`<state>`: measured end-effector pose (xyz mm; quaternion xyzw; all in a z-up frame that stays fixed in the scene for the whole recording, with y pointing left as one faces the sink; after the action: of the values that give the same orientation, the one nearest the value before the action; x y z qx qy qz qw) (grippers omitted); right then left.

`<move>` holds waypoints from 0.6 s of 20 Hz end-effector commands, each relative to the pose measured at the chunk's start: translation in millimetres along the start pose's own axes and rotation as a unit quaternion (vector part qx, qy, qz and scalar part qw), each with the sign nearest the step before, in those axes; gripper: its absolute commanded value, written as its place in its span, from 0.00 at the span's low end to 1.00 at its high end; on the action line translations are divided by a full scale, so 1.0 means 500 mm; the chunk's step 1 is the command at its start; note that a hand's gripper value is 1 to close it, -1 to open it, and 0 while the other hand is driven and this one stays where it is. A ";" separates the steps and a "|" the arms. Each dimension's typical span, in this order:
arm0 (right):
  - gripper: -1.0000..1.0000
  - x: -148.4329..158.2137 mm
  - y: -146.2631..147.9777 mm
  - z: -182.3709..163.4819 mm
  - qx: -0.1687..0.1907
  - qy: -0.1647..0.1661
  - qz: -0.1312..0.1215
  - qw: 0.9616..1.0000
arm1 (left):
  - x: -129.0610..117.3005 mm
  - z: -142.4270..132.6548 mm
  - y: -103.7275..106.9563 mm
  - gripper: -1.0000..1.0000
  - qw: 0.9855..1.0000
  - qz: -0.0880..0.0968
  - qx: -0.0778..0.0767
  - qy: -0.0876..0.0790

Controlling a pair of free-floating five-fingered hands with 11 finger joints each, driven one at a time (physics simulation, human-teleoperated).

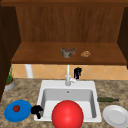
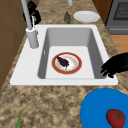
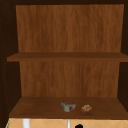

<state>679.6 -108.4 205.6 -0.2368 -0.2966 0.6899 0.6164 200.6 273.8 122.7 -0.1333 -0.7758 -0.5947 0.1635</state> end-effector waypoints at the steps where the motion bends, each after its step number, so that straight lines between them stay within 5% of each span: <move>1: 1.00 0.050 0.005 0.002 0.015 -0.018 0.004 1.000 | 0.000 0.000 0.000 0.50 1.000 0.000 0.000 0.000; 12: 1.00 0.088 -0.007 0.000 0.020 0.042 0.010 0.999 | 0.000 0.000 0.000 0.50 1.000 0.000 0.000 0.000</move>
<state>676.6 -94.6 207.9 -0.2790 -0.2670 0.6817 0.6213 200.6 273.8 122.7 -0.1333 -0.7758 -0.5947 0.1635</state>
